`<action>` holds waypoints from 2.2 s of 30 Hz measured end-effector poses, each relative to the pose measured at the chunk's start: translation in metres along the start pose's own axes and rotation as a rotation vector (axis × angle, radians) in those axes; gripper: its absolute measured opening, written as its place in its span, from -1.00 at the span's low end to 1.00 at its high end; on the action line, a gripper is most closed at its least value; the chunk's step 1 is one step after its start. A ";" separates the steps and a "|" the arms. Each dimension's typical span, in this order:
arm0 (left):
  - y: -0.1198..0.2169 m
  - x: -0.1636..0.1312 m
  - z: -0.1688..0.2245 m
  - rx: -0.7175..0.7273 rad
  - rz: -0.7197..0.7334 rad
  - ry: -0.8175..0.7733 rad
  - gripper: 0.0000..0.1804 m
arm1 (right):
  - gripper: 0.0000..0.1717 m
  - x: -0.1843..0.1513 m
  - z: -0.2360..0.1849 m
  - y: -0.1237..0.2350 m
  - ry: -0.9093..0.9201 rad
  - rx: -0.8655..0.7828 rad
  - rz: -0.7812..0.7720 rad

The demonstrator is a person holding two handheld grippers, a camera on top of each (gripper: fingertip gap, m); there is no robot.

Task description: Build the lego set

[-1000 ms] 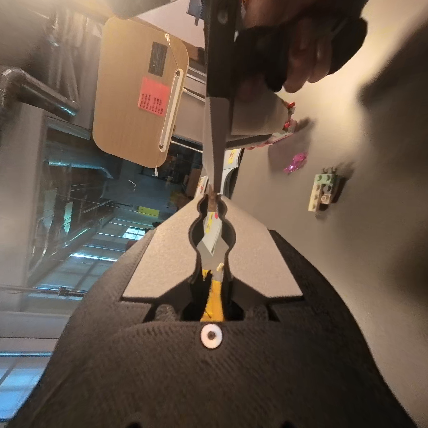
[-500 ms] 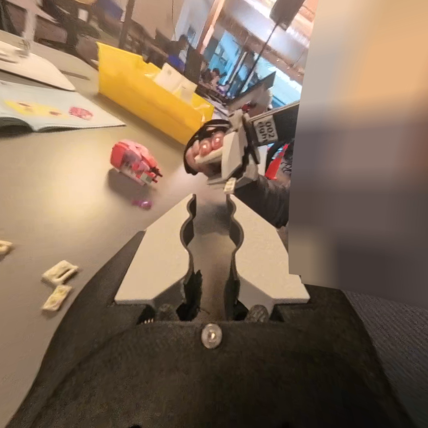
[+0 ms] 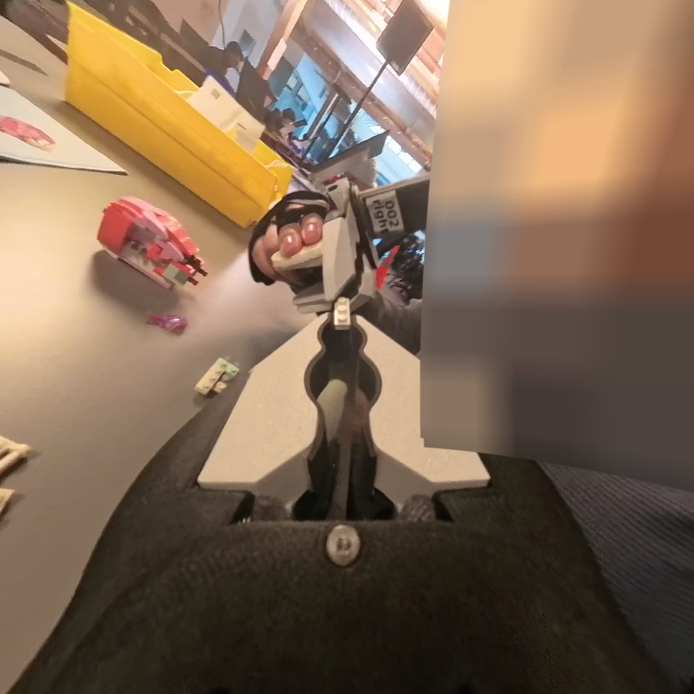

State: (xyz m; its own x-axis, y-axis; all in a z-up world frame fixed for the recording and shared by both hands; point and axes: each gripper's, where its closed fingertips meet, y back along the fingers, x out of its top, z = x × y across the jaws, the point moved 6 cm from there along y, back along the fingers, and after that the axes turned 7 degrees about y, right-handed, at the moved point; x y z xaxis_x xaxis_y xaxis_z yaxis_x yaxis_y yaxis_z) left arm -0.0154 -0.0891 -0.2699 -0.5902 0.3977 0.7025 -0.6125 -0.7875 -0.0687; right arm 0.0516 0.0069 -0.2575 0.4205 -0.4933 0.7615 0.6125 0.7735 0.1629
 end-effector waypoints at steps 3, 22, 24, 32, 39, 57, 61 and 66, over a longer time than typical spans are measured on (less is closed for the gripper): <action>0.006 0.004 -0.002 0.127 -0.005 -0.123 -0.92 | -0.86 -0.019 0.002 0.003 -0.232 0.113 -0.134; -0.003 -0.021 -0.020 0.410 -0.396 -0.535 -0.92 | -0.82 -0.068 -0.024 -0.007 -0.446 0.304 -0.425; -0.006 -0.019 -0.017 0.399 -0.401 -0.570 -0.92 | -0.82 -0.060 -0.021 -0.009 -0.450 0.295 -0.351; -0.012 -0.012 -0.008 0.449 -0.512 -0.652 -0.92 | -0.82 -0.043 -0.015 -0.010 -0.482 0.281 -0.208; -0.015 -0.009 -0.004 0.487 -0.608 -0.680 -0.92 | -0.83 -0.043 -0.013 -0.010 -0.508 0.273 -0.188; -0.017 -0.004 -0.007 0.527 -0.615 -0.709 -0.84 | -0.82 -0.045 -0.008 -0.009 -0.583 0.261 -0.158; -0.017 -0.006 -0.011 0.537 -0.605 -0.700 -0.83 | -0.82 -0.047 -0.009 -0.010 -0.570 0.259 -0.186; -0.017 -0.009 -0.018 0.556 -0.624 -0.689 -0.81 | -0.83 -0.051 -0.017 -0.012 -0.525 0.290 -0.259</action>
State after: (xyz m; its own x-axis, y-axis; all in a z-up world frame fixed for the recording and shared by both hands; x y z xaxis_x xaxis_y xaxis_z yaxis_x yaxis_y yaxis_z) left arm -0.0092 -0.0708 -0.2884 0.2716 0.5890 0.7611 -0.2755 -0.7102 0.6479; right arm 0.0337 0.0160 -0.3091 -0.1448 -0.4748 0.8681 0.4141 0.7678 0.4889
